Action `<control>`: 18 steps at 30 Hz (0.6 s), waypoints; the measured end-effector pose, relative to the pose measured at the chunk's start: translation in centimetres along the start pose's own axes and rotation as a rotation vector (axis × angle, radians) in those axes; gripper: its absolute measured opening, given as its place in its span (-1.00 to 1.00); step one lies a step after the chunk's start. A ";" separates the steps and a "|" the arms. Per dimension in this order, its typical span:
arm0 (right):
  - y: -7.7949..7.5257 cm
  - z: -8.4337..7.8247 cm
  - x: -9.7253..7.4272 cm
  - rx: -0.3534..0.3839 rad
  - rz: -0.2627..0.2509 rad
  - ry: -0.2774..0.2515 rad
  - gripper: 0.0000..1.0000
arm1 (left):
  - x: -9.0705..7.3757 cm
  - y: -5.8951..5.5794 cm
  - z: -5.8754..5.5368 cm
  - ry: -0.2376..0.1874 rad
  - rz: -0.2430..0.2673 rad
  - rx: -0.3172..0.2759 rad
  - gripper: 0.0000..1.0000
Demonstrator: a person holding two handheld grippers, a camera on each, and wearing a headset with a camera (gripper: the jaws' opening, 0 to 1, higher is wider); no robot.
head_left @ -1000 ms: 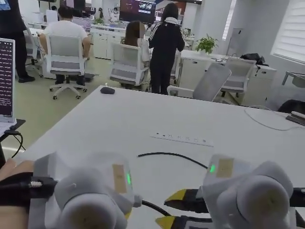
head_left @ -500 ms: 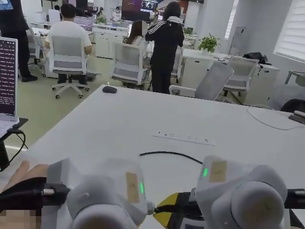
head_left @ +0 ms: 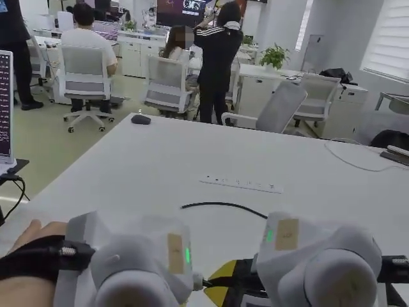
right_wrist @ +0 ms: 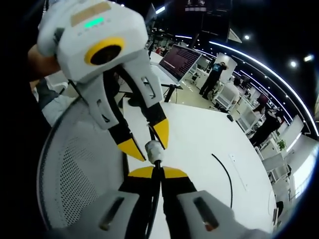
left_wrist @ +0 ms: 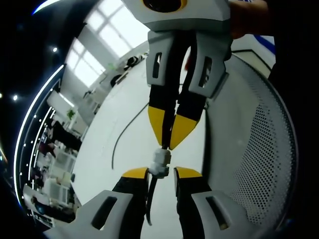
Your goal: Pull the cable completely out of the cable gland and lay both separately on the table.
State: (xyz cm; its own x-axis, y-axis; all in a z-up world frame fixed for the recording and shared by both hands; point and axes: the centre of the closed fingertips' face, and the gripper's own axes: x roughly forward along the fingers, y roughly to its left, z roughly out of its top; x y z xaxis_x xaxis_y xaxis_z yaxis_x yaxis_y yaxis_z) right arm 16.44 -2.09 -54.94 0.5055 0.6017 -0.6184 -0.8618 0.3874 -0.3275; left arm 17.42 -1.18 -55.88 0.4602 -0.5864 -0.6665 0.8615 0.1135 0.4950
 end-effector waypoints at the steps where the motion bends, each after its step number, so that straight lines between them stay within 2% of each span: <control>1: -0.1 0.0 0.0 0.000 -0.001 0.000 -0.95 | 0.0 -0.1 0.0 -0.002 -0.006 -0.004 -0.54; 10: -0.3 0.0 0.0 0.004 0.000 -0.007 -0.95 | -0.1 0.7 0.1 -0.008 0.023 -0.011 -0.66; 18: -0.6 -0.5 -0.2 0.011 -0.003 -0.006 -0.95 | -0.4 1.0 0.0 -0.004 0.040 -0.005 -0.67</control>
State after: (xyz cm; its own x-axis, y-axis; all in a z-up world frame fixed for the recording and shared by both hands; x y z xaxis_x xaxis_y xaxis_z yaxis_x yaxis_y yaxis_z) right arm 16.88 -2.81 -54.97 0.5082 0.6045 -0.6134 -0.8598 0.3967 -0.3214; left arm 18.12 -0.79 -55.08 0.4936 -0.5843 -0.6442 0.8435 0.1412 0.5182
